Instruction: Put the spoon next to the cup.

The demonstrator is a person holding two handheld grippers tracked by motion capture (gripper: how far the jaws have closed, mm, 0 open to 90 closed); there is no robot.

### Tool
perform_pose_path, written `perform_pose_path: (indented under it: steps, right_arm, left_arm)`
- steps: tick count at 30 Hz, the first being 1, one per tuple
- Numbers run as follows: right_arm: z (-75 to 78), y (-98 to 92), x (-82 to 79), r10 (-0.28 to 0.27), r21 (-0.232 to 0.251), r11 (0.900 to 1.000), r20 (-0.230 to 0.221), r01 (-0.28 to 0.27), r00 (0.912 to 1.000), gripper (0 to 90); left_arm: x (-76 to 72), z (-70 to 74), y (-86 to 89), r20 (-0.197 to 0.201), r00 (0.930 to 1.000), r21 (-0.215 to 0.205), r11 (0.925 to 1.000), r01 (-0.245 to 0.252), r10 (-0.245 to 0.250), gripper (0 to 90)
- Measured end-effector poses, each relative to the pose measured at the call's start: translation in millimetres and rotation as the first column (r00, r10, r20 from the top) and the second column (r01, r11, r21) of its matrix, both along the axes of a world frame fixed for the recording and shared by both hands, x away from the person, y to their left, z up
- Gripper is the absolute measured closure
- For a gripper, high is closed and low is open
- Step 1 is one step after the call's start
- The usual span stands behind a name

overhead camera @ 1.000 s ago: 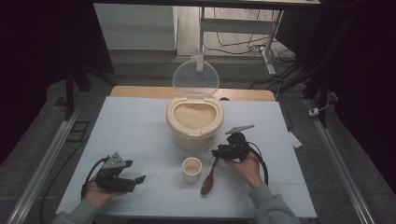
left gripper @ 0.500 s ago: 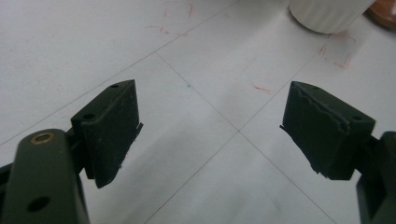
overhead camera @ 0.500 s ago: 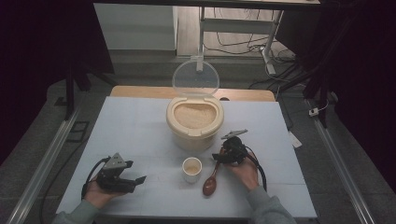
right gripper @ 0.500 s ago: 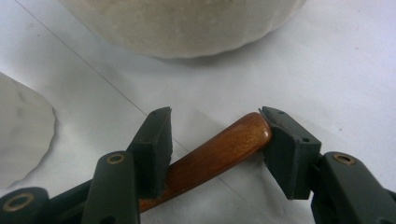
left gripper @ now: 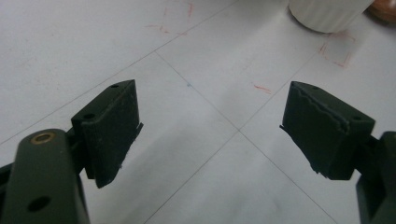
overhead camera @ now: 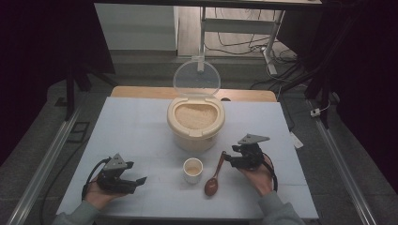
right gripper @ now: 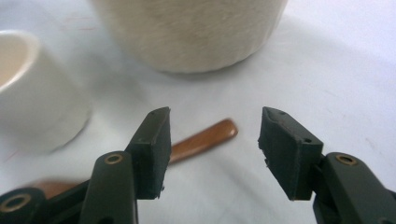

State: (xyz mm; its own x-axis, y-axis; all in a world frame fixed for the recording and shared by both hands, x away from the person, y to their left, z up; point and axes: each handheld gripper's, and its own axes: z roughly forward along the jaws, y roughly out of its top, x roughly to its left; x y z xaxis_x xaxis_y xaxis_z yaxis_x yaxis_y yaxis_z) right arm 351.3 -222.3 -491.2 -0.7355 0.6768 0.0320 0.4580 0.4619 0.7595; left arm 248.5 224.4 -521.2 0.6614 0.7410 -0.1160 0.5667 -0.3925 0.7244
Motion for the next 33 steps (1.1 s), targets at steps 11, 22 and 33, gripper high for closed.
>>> perform_pose_path:
  steps: [11, 22, 33]
  right_arm:
    - [2.0, -47.9, -34.7, 0.041, 0.072, 0.996, 0.051, -0.044, 0.9979, 44.4]
    - [-6.9, -80.7, -44.9, 0.009, 0.063, 0.998, 0.061, -0.013, 0.9981, 44.4]
    - [-8.8, -77.5, -45.6, 0.023, 0.039, 0.999, 0.073, -0.026, 0.9971, 44.5]
  left_arm:
    - [-1.1, 0.5, -0.2, 0.004, 1.0000, -0.001, 1.0000, -0.008, 0.008, 18.5]
    - [-2.6, 1.4, 1.3, 0.008, 0.9998, -0.005, 0.9999, -0.016, 0.016, 18.4]
    - [-2.7, 1.3, 1.0, 0.008, 0.9998, -0.004, 0.9999, -0.016, 0.016, 18.3]
